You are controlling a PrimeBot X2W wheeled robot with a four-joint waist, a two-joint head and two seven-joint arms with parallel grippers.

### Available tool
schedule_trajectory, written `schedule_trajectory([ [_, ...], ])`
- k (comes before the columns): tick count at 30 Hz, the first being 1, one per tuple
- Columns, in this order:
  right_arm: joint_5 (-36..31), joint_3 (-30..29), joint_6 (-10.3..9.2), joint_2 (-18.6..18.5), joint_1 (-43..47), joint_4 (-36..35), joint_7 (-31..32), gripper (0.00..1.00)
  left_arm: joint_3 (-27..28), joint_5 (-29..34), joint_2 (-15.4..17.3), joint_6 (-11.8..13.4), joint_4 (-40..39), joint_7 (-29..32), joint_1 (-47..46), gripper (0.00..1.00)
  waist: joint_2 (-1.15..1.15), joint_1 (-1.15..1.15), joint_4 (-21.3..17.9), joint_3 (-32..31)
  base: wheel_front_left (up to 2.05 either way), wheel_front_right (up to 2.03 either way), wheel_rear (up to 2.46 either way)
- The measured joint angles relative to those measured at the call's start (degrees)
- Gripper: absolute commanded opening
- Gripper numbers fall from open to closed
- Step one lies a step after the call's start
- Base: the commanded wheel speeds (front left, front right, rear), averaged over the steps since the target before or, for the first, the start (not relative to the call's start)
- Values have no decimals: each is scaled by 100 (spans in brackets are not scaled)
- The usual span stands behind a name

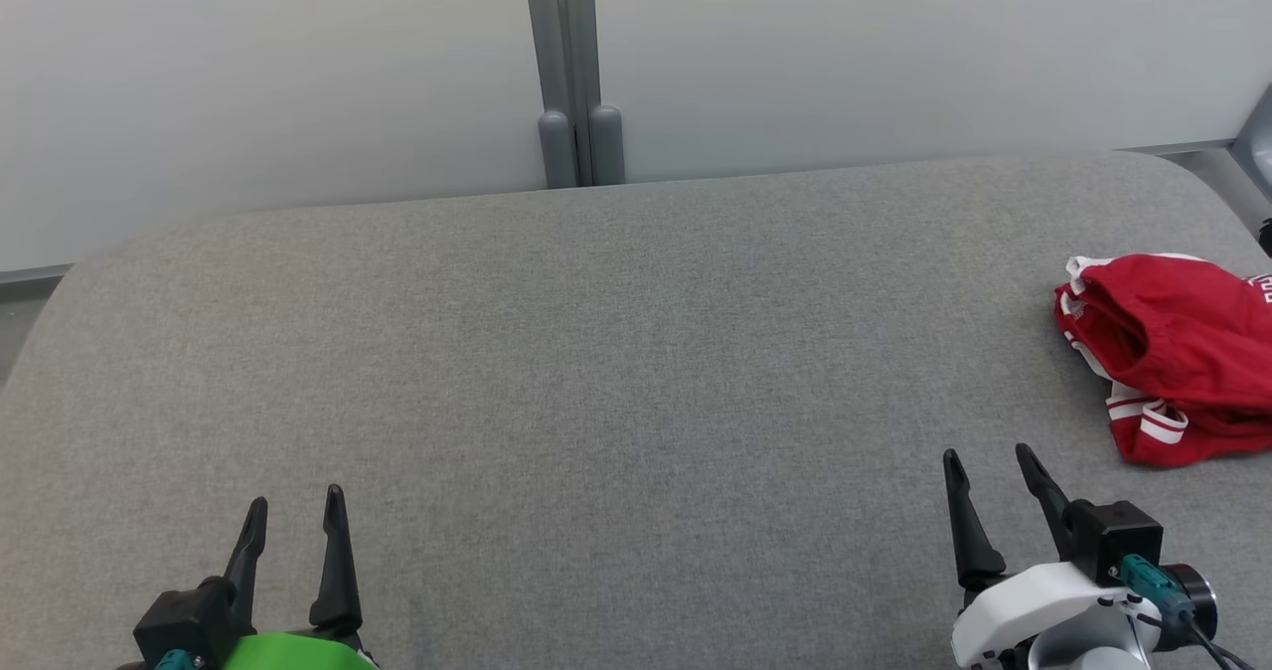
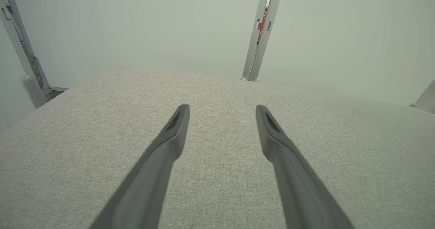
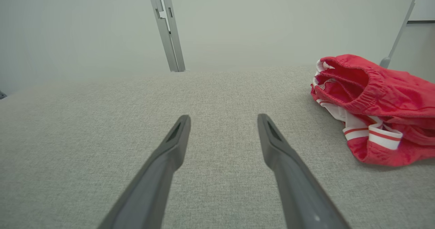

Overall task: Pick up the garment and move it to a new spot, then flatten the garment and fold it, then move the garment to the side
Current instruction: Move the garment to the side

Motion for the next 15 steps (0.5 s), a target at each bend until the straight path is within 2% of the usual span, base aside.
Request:
schedule_trajectory([
  [15,68,19,0,0,21,-92,-1,100,-23,-40,0,-9,-4,0,17,100,0,0,-65,-4,0,0,0],
])
